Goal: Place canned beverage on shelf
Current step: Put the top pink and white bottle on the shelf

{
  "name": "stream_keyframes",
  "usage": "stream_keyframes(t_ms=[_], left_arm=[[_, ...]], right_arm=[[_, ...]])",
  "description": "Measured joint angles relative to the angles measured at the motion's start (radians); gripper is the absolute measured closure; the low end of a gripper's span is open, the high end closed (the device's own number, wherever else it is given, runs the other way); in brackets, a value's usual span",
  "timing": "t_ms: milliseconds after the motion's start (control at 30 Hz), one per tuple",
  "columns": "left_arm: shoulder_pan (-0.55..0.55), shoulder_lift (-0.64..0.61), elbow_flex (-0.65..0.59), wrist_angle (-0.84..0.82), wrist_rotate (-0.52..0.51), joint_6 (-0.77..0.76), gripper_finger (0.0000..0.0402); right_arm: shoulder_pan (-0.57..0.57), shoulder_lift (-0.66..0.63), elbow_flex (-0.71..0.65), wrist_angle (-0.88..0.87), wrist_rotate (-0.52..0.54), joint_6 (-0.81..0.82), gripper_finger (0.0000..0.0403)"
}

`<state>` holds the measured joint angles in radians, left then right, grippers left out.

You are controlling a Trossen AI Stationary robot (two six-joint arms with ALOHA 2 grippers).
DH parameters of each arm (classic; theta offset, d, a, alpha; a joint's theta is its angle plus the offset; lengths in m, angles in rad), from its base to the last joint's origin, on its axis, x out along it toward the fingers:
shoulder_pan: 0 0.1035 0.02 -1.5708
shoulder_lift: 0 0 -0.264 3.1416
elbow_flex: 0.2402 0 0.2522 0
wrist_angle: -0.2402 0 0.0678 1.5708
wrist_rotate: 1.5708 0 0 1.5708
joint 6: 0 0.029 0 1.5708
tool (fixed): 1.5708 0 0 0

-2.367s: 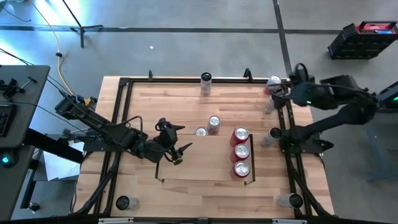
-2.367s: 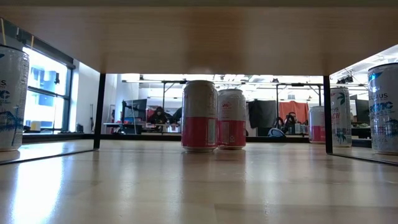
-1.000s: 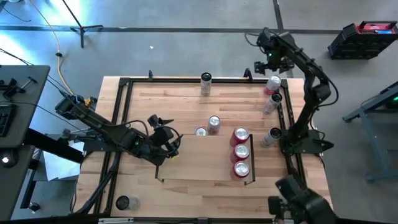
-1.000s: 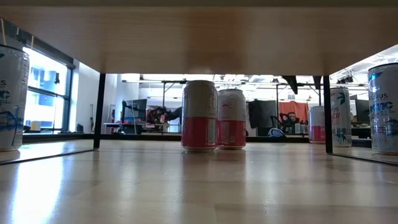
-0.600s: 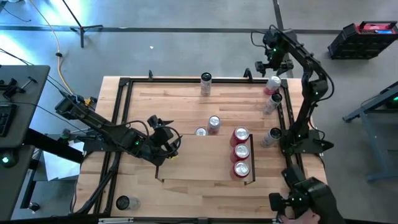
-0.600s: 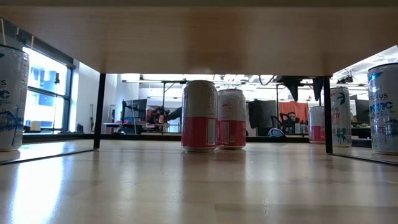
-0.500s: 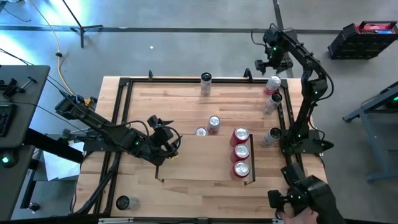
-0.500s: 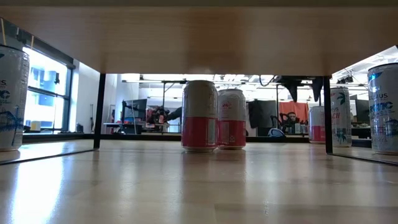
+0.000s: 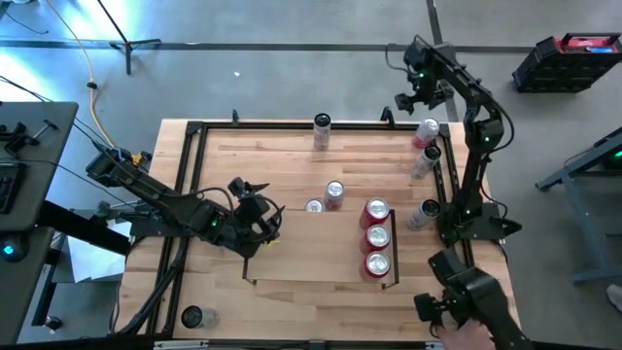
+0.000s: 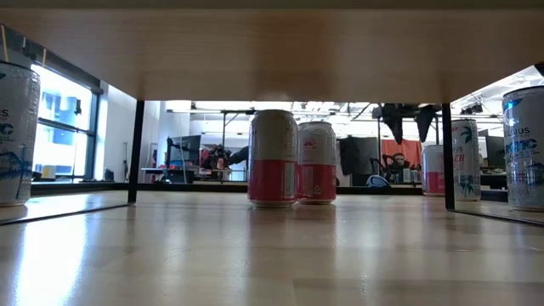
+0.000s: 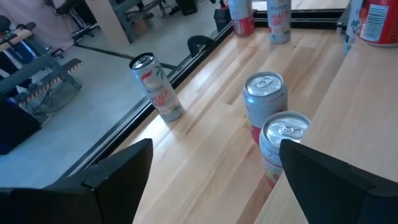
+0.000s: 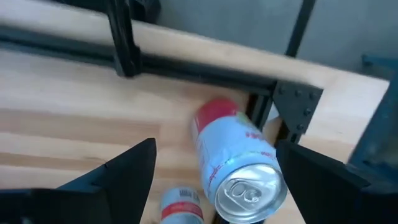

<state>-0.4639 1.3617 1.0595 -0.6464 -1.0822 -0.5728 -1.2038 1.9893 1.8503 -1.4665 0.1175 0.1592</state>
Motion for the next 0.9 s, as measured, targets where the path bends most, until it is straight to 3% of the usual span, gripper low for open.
stream_keyframes(t_ms=[300, 400, 633, 900], left_arm=[[0.0, 0.0, 0.0, -0.001, 0.008, 0.008, 0.006], [0.0, 0.0, 0.0, -0.001, 0.019, 0.008, 0.006], [-0.001, 0.0, 0.0, -0.003, 0.033, 0.001, 0.006], [-0.001, 0.0, 0.0, -0.004, 0.092, 0.0, 0.006]], right_arm=[[0.033, 0.034, 0.0, -0.086, 0.095, 0.123, 0.0087], [0.031, 0.034, 0.0, -0.108, 0.079, 0.138, 0.0087], [0.052, 0.034, 0.0, -0.105, -0.071, 0.126, 0.0087], [0.051, 0.034, 0.0, -0.105, -0.055, 0.22, 0.0087]])
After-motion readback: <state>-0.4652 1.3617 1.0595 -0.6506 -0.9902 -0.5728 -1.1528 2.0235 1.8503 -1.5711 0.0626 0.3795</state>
